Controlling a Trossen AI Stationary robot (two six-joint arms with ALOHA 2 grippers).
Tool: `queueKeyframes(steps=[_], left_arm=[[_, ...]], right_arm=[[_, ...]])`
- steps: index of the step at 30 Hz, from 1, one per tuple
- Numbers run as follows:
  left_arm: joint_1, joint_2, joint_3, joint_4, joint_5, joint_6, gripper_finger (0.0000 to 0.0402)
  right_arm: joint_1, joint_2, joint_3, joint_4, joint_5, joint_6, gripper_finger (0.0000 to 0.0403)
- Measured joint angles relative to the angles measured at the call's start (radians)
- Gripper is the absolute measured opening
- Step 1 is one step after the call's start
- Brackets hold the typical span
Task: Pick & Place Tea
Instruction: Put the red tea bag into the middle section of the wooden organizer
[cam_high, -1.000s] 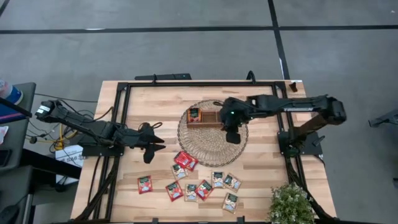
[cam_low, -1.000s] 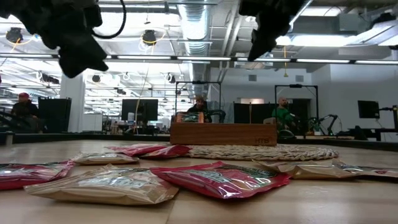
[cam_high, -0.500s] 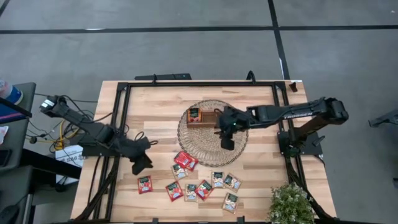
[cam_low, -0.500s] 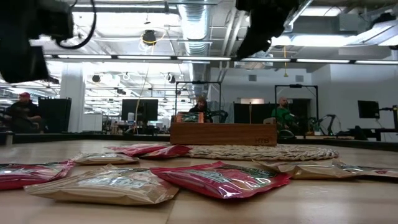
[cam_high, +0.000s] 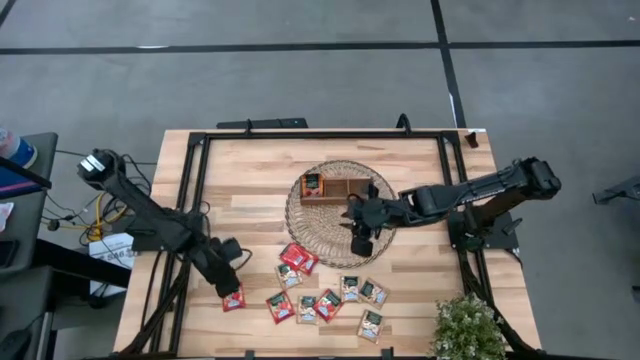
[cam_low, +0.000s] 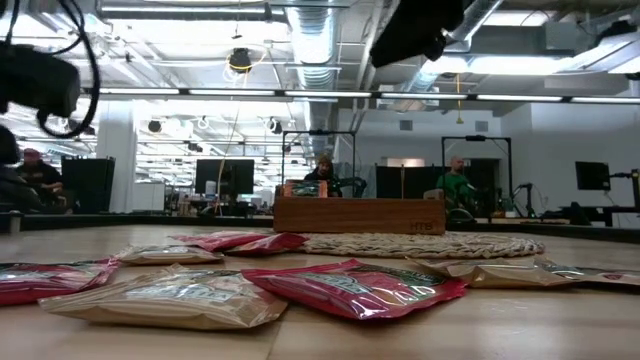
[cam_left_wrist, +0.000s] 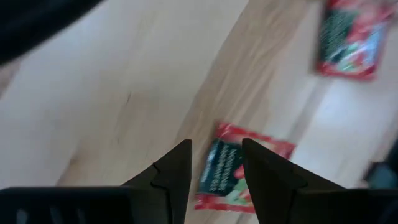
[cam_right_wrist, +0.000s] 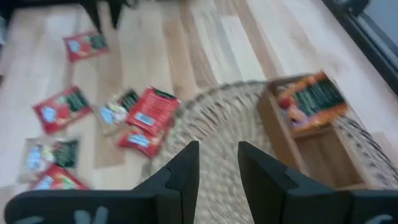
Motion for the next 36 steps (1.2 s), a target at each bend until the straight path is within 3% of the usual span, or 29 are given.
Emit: queueKeyframes(steps=[7, 13, 18, 36], left_arm=[[-0.054, 0.121, 0.100, 0.006, -0.011, -0.008, 0.0133], [-0.088, 0.183, 0.166, -0.083, -0.025, -0.067, 0.0133], [-0.130, 0.233, 0.172, -0.125, 0.042, -0.142, 0.0133], [-0.139, 0.377, 0.178, -0.122, 0.056, -0.223, 0.0133]], right_arm=[[0.056, 0.000, 0.000, 0.034, 0.008, 0.001, 0.0102], [0.094, 0.000, 0.000, 0.030, 0.008, 0.022, 0.0102], [0.128, 0.000, 0.000, 0.027, 0.008, 0.028, 0.0102], [0.157, 0.000, 0.000, 0.028, 0.010, 0.028, 0.0102]])
